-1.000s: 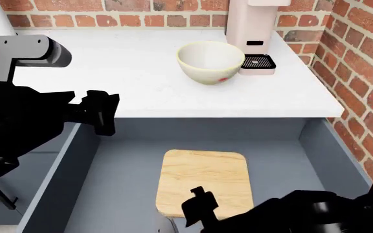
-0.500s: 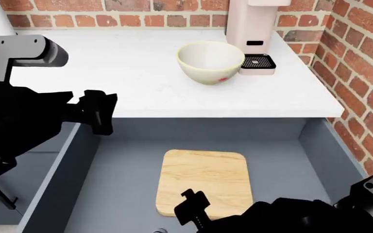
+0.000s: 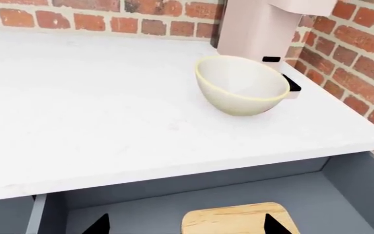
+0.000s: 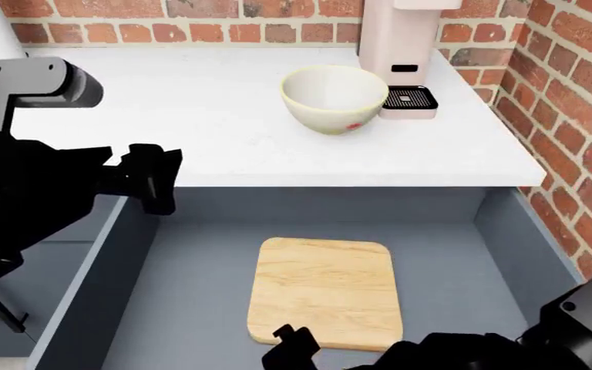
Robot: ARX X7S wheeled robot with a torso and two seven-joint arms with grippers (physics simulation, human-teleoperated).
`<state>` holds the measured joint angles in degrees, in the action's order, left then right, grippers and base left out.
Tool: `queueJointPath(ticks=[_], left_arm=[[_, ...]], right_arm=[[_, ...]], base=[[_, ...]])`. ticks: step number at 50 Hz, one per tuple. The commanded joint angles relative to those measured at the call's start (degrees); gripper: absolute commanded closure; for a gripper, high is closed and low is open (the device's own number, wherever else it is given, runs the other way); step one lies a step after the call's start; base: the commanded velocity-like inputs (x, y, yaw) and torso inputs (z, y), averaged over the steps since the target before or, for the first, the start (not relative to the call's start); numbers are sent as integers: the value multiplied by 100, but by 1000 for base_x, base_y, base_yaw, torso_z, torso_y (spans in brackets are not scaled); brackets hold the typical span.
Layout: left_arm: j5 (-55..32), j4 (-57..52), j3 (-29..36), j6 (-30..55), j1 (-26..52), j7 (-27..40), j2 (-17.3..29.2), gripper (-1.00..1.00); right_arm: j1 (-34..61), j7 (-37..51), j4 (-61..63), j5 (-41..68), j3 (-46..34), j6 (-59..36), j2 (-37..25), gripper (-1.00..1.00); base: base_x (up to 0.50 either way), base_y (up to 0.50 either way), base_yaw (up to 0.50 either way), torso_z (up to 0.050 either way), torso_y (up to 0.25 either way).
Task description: Place the bar in the bowl and close the drawer.
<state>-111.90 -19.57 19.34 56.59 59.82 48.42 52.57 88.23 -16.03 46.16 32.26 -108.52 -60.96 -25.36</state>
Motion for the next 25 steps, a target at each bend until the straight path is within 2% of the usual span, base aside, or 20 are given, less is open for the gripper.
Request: queueJointPath(ticks=[1,25], left_arm=[[9,-12,-2,-28,-33,-16,27,-100],[34,-3,-3,-86,-104,-53,78,-100]], right_arm=[[-135,1,37,19,-150,-2,51,-100],[-465,13,-347,-196,-554,216,95,-100]], base=[[0,0,0,0,0],[0,0,0,0,0]])
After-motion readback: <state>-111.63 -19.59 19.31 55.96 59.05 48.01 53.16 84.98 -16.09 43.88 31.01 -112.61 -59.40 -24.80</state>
